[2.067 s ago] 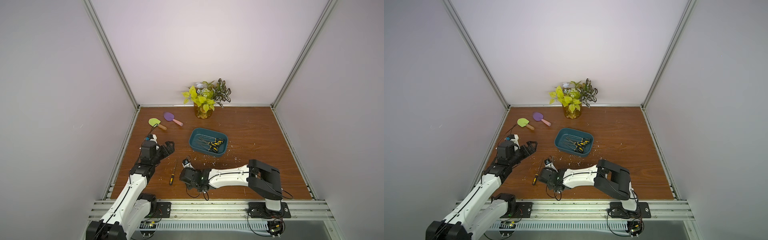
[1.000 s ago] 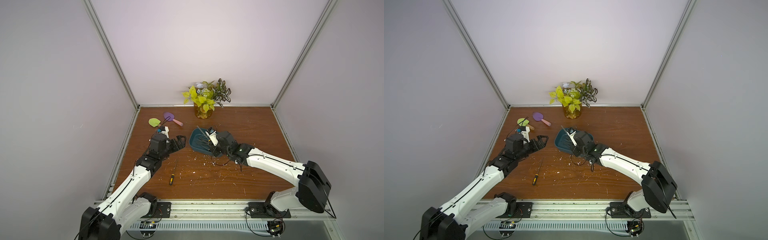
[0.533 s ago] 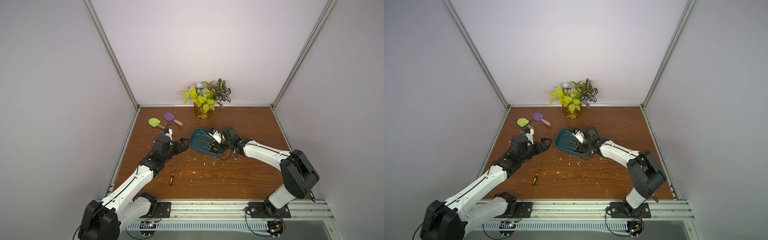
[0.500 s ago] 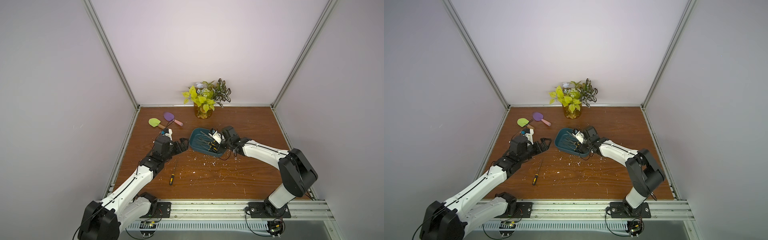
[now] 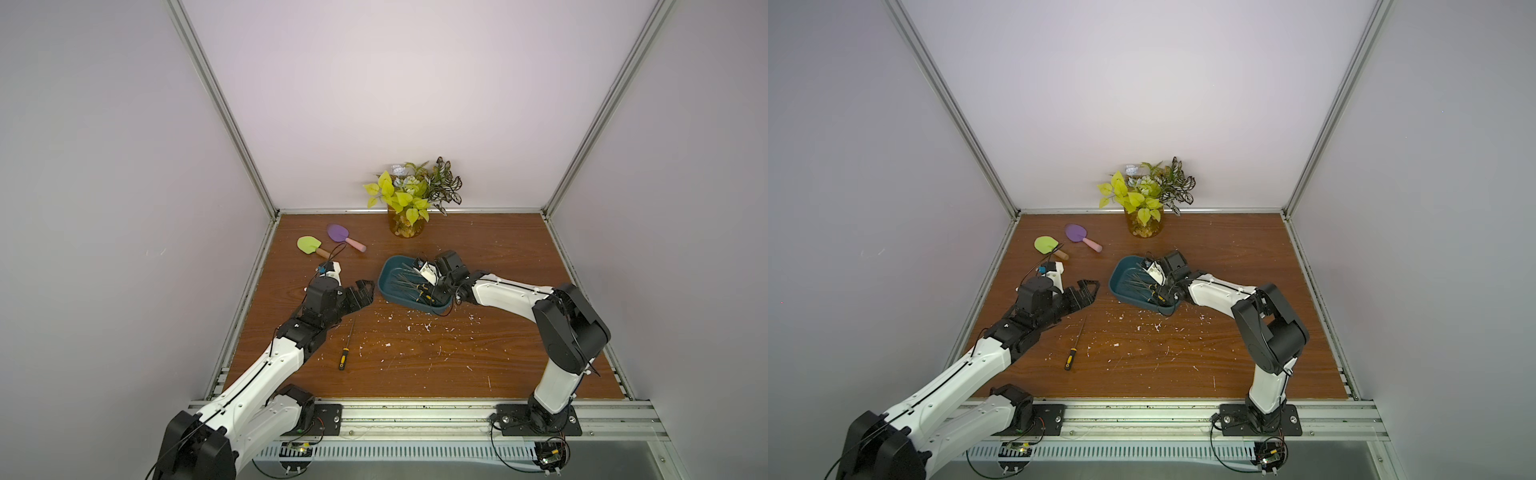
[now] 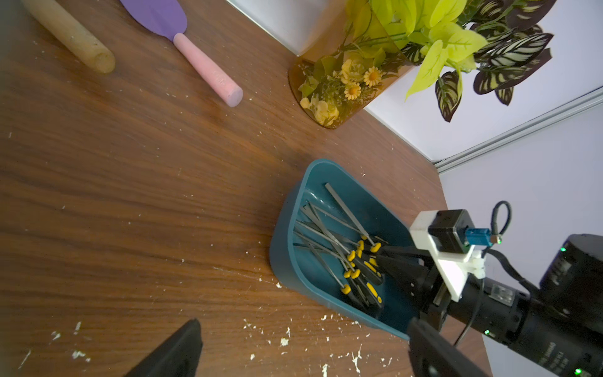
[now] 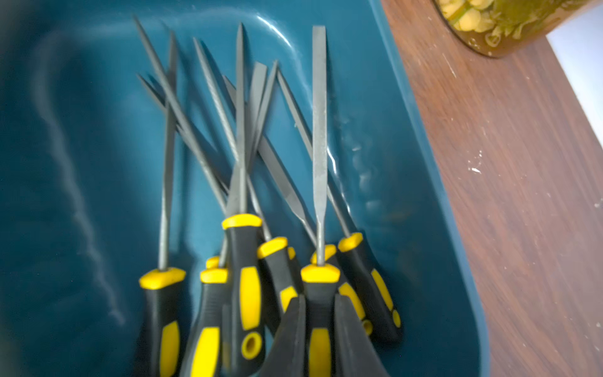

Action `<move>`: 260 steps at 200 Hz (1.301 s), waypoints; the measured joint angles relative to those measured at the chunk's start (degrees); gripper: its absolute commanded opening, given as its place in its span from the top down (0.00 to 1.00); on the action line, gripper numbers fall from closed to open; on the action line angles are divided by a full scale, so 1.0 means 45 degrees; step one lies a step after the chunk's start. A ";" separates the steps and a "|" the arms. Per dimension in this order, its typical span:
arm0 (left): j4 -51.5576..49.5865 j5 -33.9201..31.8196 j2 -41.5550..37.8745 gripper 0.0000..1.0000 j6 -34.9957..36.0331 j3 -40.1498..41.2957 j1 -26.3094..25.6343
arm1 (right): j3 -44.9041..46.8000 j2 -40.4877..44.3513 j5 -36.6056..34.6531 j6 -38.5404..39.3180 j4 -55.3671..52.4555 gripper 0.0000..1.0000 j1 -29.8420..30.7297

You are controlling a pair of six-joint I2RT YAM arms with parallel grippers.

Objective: Put the file tool into the storage box
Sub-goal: Place the file tool in the storage box, then pick up the file tool from the center of the board.

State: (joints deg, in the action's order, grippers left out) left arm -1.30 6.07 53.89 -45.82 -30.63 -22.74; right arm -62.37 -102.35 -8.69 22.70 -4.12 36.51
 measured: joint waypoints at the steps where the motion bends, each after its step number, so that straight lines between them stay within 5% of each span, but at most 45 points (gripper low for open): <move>1: -0.0015 -0.0005 -0.0005 0.00 0.0000 0.0010 0.0000 | 0.0000 0.0000 -0.0019 0.0029 0.0005 0.63 0.0000; 70: -0.0588 -0.0180 -0.0835 0.00 -0.0427 0.1666 -0.0019 | -0.0097 0.0165 -0.0636 -0.0233 -0.0117 0.47 0.0102; 100: -0.1457 -0.0801 -0.1287 0.00 -0.0845 0.2171 -0.0631 | 0.0083 0.1632 -0.0777 -0.1010 -0.0248 0.43 0.0510; 161: -0.2953 -0.3254 -0.1141 0.00 -0.2273 0.2375 -0.3808 | 0.1889 0.5323 -0.0214 -0.3939 0.0325 0.42 0.1156; 260: -0.4085 -0.3925 -0.1724 0.00 -0.3172 0.2594 -0.4507 | 0.5571 0.7028 0.0442 -0.7193 0.1030 0.43 0.1948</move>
State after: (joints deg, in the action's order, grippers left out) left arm -19.68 -11.60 46.13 -60.10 -18.96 -43.03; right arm -37.30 -70.72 -6.70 -9.67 0.51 45.28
